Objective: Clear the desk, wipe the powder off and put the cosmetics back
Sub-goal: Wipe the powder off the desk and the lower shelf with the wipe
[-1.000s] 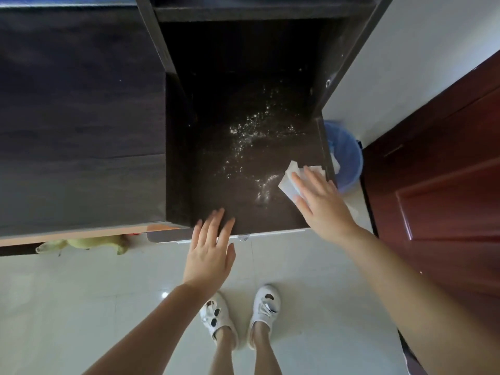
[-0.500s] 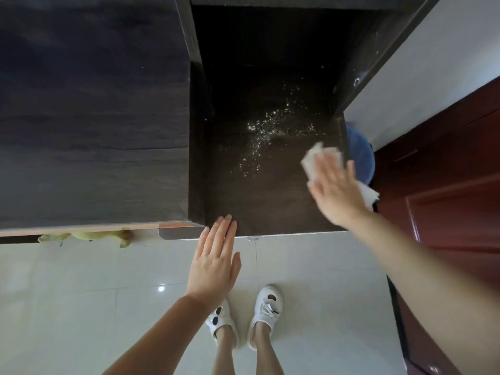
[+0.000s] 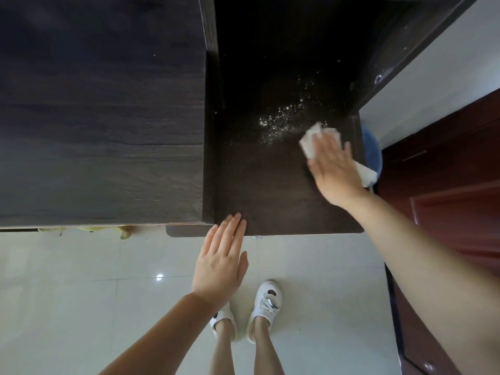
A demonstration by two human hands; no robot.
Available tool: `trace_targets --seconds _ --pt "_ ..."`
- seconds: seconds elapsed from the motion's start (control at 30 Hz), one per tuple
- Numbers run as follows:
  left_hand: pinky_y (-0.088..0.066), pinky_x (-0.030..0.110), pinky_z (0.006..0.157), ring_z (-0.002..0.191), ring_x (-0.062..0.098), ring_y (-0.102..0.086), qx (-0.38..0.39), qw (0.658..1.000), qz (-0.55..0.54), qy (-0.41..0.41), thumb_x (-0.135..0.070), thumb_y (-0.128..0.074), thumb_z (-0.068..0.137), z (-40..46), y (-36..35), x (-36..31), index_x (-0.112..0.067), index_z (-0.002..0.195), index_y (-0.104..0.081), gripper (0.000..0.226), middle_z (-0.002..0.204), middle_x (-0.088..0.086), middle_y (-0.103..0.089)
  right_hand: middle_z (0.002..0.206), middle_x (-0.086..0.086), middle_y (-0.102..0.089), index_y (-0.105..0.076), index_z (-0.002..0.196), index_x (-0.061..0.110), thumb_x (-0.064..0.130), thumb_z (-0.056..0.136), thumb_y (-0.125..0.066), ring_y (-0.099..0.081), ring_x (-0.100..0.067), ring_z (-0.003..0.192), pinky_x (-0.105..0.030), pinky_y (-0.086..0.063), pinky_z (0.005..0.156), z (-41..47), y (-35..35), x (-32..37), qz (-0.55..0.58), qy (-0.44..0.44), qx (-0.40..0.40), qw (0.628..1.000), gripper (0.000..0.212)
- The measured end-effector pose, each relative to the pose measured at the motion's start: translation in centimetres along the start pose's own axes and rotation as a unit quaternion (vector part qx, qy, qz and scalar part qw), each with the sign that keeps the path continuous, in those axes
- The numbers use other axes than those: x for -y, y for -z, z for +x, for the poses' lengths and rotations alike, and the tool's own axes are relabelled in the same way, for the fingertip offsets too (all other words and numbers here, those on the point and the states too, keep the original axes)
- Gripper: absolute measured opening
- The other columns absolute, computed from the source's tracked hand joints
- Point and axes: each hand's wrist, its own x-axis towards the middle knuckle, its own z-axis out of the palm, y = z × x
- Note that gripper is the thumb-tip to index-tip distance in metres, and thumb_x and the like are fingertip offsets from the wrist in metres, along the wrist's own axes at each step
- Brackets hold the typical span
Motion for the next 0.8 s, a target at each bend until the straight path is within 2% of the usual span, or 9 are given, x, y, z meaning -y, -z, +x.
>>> trace_targets --seconds 0.07,0.13,0.27,0.33,0.43,0.5,0.6,0.7,0.8 --pt "-0.008 0.032 0.113 0.128 0.024 -0.032 -0.018 1.0 -0.007 0.009 -0.025 -0.037 0.084 0.4 0.1 -0.6 -0.004 0.129 -0.046 0.05 0.134 0.015 -0.051 0.158 -0.013 0.003 0.0 0.148 0.01 0.034 0.1 -0.013 0.007 -0.025 0.145 -0.047 0.004 0.118 -0.5 0.3 -1.2 0.025 -0.147 -0.036 0.988 0.055" --pt "-0.014 0.033 0.112 0.125 0.025 -0.034 -0.045 0.998 -0.031 0.011 -0.023 -0.039 0.084 1.3 0.2 -1.2 -0.002 0.128 -0.048 0.05 0.132 0.017 -0.052 0.157 -0.016 0.001 -0.001 0.147 0.007 0.032 0.099 -0.014 0.006 -0.027 0.145 -0.046 0.005 0.117 -1.1 -0.5 1.7 0.023 -0.164 -0.054 0.985 0.056" --pt "-0.027 0.038 0.107 0.124 0.026 -0.036 -0.099 0.991 -0.086 0.023 -0.016 -0.041 0.083 4.6 0.6 -1.6 0.001 0.128 -0.046 0.048 0.13 0.019 -0.052 0.157 -0.004 0.001 -0.006 0.148 0.012 0.033 0.093 -0.017 0.01 -0.018 0.144 -0.039 0.008 0.117 -2.5 -1.7 7.6 -0.011 0.165 0.019 0.986 0.06" --pt "-0.023 0.04 0.109 0.125 0.026 -0.034 -0.105 0.992 -0.075 0.017 -0.014 -0.039 0.083 6.5 0.7 -1.4 0.001 0.128 -0.045 0.047 0.132 0.02 -0.051 0.153 0.004 0.012 -0.001 0.148 0.017 0.031 0.097 -0.02 0.017 -0.011 0.141 -0.036 0.012 0.117 -1.3 -0.6 5.3 -0.02 0.216 0.056 0.974 0.056" --pt "-0.014 0.042 0.111 0.129 0.025 -0.029 -0.085 0.996 -0.04 0.011 -0.018 -0.035 0.085 8.7 0.5 -0.9 -0.001 0.129 -0.043 0.048 0.135 0.02 -0.048 0.157 -0.008 0.009 0.0 0.148 0.014 0.028 0.1 -0.023 0.013 -0.023 0.144 -0.048 0.0 0.118 0.3 0.9 -0.1 -0.015 0.029 0.019 0.999 0.055" --pt "-0.01 0.043 0.111 0.13 0.024 -0.027 -0.072 0.997 -0.015 0.023 -0.021 -0.032 0.086 9.3 0.3 -0.8 -0.002 0.13 -0.043 0.049 0.136 0.018 -0.047 0.157 -0.011 0.011 0.0 0.149 0.014 0.034 0.1 -0.017 0.016 -0.024 0.143 -0.048 0.005 0.118 -0.2 1.3 -2.2 -0.011 -0.068 -0.007 0.998 0.055" --pt "-0.012 0.045 0.111 0.13 0.023 -0.028 -0.072 0.997 0.001 0.025 -0.022 -0.032 0.086 9.3 0.1 -1.0 -0.003 0.129 -0.045 0.049 0.136 0.017 -0.048 0.157 -0.007 0.009 0.0 0.148 0.015 0.043 0.096 -0.007 0.014 -0.019 0.143 -0.045 0.007 0.117 -2.7 0.6 -1.5 0.002 -0.063 -0.055 0.996 0.06" --pt "-0.015 0.046 0.11 0.129 0.024 -0.03 -0.072 0.997 -0.002 0.023 -0.021 -0.033 0.086 9.3 0.1 -1.0 -0.003 0.127 -0.048 0.048 0.134 0.018 -0.05 0.157 -0.013 -0.005 -0.009 0.148 0.009 0.047 0.088 0.0 0.0 -0.024 0.146 -0.045 -0.002 0.118 -4.5 -0.1 -0.2 0.041 -0.088 -0.029 0.995 0.071" --pt "-0.015 0.045 0.111 0.129 0.025 -0.03 -0.067 0.998 0.002 0.022 -0.021 -0.033 0.086 9.3 0.1 -1.0 -0.004 0.127 -0.046 0.046 0.135 0.018 -0.049 0.158 -0.012 -0.001 -0.004 0.148 0.008 0.05 0.087 0.002 0.006 -0.02 0.145 -0.037 0.005 0.116 -3.1 -0.3 -0.2 0.033 -0.058 -0.012 0.998 0.073"
